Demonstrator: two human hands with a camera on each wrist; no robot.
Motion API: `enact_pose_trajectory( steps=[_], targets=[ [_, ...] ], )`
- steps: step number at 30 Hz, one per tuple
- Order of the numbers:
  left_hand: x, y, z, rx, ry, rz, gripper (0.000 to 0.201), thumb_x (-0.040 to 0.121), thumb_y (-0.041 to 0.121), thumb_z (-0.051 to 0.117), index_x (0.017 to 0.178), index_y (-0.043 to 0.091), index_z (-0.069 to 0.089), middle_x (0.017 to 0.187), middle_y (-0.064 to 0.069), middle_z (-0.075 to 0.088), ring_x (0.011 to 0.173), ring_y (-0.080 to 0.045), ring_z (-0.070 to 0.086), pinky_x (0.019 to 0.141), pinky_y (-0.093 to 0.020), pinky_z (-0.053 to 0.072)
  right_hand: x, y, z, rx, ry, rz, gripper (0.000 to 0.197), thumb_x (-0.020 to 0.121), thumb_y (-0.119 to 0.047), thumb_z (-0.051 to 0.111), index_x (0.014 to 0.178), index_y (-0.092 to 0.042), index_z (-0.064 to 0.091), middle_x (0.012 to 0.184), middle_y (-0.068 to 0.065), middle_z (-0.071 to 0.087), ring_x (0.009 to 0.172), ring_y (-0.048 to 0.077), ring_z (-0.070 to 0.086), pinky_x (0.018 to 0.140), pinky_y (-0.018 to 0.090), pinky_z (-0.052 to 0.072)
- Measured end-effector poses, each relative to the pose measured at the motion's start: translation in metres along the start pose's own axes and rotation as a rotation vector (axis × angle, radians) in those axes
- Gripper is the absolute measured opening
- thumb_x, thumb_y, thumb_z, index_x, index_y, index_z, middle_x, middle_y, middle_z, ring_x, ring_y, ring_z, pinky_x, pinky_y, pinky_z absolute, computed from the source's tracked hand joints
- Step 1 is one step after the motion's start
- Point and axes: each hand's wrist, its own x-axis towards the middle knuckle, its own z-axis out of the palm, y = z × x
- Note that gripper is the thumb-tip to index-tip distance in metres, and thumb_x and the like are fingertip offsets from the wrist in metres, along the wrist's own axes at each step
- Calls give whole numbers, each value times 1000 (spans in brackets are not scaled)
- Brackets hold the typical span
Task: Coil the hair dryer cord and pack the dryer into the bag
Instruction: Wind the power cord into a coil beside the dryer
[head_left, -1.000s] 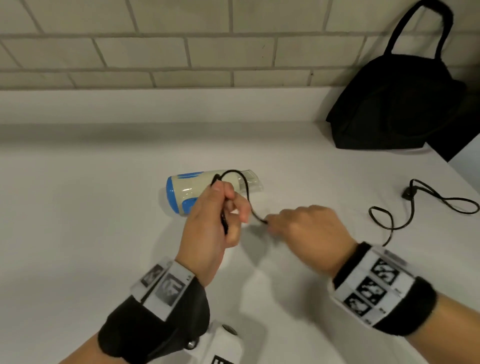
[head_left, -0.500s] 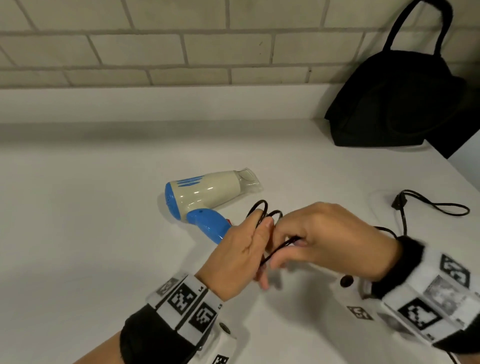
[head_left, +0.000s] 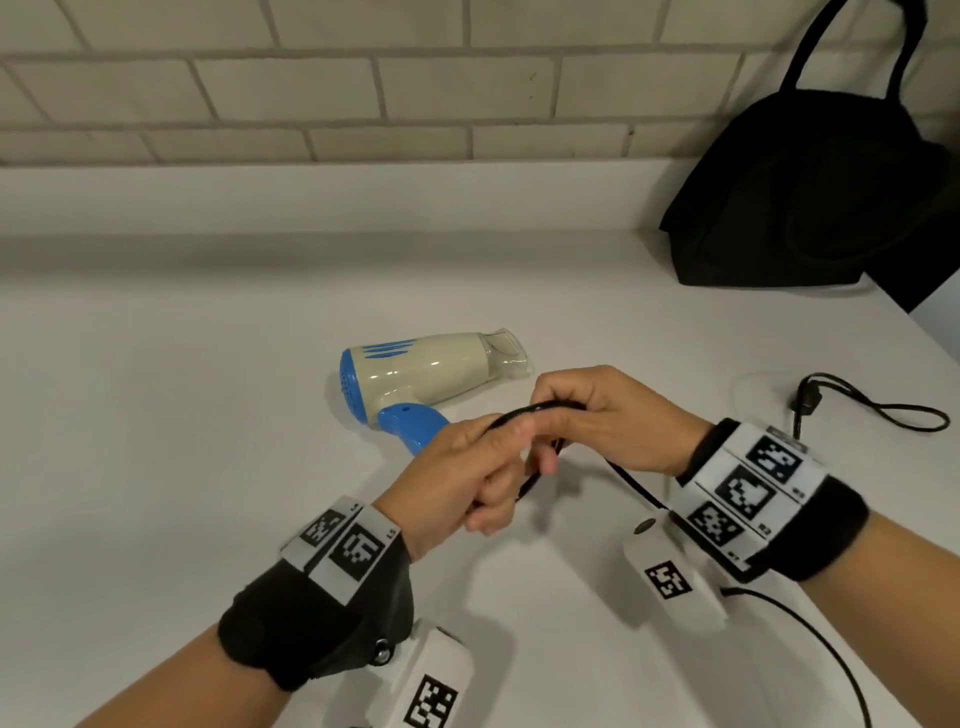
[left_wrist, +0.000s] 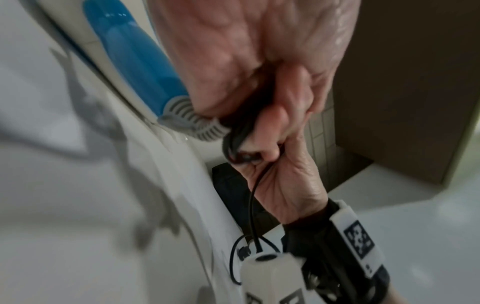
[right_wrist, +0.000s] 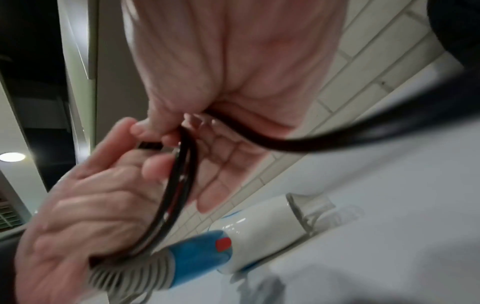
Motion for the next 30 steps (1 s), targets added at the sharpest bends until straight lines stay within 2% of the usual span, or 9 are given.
enact_pose_trajectory(
  steps=[2,4,9,14,17,20,24,27,30],
  targets=[
    [1,0,0,-24,51,-31,46,85,47,37,46,22,38,35,12,25,29,-8,32,48,-23,40,4,2,7,46,57,9,21,88,-14,47,68,-11,53,37,-6,51,45,9,59,52,17,48],
    [2,2,1,-105,89,-51,49,88,50,36,48,21,29,36,11,22,29,-8,27,48,-24,42,8,4,13,59,118,9,27,91,-18,42,65,-15,48,33,-5,42,37,9,54,46,18,46],
    [9,8,5,-365,200,-94,55,95,39,29,42,23,31,30,10,20,26,-4,14,38,-20,16,21,10,24,137,199,29,31,91,-30,36,66,-12,40,33,-7,38,32,6,42,43,22,45],
    [4,11,2,-422,265,-89,53,93,40,31,43,22,30,30,10,20,25,-4,14,38,-21,10,13,12,5,69,61,126,16,85,-31,48,80,-16,49,58,0,55,50,11,54,51,23,46],
    [3,15,-1,-443,299,-84,52,92,41,34,44,22,30,32,10,21,26,-4,15,37,-23,9,-4,19,-8,-224,-129,274,19,81,-34,60,83,-15,56,52,-2,59,53,21,56,63,37,48],
    [3,21,-8,-535,343,-52,50,92,39,34,46,21,30,31,10,23,23,-3,17,34,-18,8,-20,13,-18,-339,-164,352,21,77,-39,64,81,-20,56,47,-5,56,50,16,53,63,31,43],
    [3,27,-14,-535,422,-19,49,94,36,34,47,21,27,31,10,22,24,-3,17,37,-15,6,-27,-1,-35,-241,4,202,29,64,-42,72,84,-26,57,51,-4,58,49,9,49,55,18,39],
    [2,30,-11,-449,472,-7,49,94,36,34,49,22,22,33,10,20,26,-4,14,39,-18,5,-22,-7,-43,19,181,-89,33,61,-44,75,86,-27,63,72,-3,68,70,5,61,66,18,50],
    [3,31,-2,-276,468,-4,47,94,37,32,51,24,19,36,10,18,30,-5,11,40,-22,6,-14,-11,-44,443,215,-229,39,61,-55,70,87,-27,67,88,-3,72,89,15,64,77,28,54]
  ],
)
